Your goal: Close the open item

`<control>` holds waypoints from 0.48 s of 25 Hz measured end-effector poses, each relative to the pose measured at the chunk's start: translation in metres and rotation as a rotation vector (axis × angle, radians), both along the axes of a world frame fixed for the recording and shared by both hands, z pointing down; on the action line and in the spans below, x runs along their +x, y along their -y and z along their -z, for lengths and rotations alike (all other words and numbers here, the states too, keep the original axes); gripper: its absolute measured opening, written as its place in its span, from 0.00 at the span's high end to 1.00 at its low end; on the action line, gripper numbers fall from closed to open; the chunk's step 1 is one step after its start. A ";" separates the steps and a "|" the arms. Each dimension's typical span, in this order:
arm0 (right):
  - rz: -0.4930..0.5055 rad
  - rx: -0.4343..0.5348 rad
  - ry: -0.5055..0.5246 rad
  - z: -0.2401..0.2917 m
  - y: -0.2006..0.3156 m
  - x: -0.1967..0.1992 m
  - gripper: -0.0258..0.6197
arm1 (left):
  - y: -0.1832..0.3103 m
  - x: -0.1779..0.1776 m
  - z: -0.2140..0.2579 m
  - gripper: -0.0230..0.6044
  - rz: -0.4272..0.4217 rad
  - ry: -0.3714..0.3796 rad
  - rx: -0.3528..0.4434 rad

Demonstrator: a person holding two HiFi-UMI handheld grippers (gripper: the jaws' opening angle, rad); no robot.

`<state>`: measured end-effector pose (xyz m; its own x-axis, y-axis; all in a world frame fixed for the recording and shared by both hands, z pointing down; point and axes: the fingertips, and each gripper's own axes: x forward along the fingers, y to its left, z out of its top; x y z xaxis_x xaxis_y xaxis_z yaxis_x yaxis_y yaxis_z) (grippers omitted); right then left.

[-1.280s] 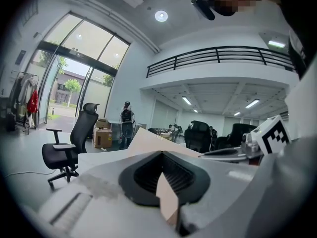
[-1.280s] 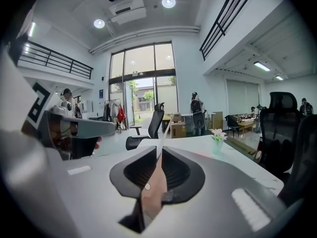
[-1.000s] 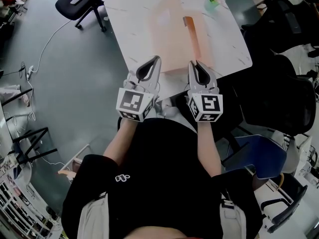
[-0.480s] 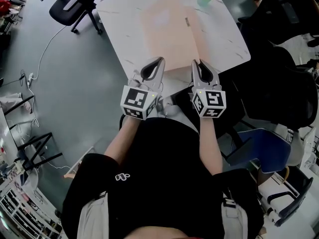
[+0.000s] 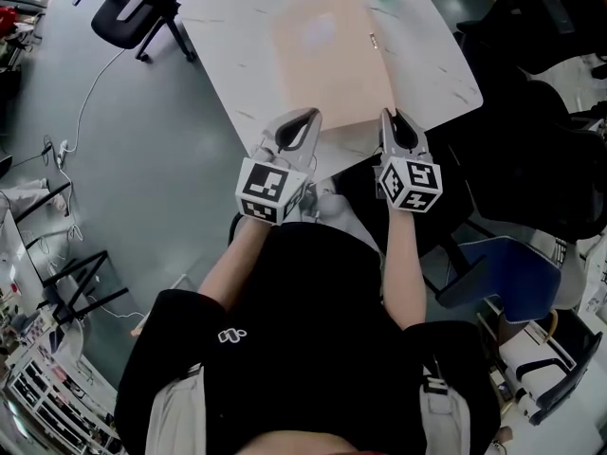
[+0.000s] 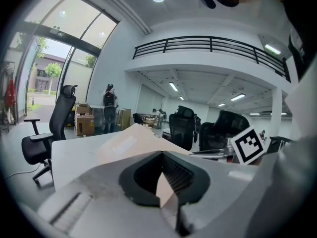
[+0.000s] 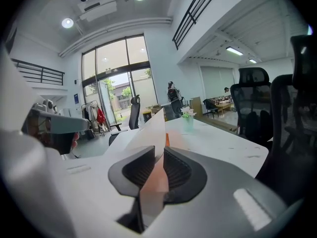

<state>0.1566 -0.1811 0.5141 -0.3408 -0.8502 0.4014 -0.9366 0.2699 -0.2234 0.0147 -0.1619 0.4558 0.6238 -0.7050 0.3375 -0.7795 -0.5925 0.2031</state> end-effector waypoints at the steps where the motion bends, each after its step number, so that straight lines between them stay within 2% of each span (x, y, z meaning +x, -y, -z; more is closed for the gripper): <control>1: -0.008 -0.008 0.001 -0.005 0.001 0.003 0.87 | 0.000 0.000 -0.001 0.98 -0.001 0.002 -0.003; 12: -0.068 -0.085 -0.023 -0.046 0.010 0.027 0.86 | 0.001 0.000 -0.021 0.98 -0.019 0.022 -0.042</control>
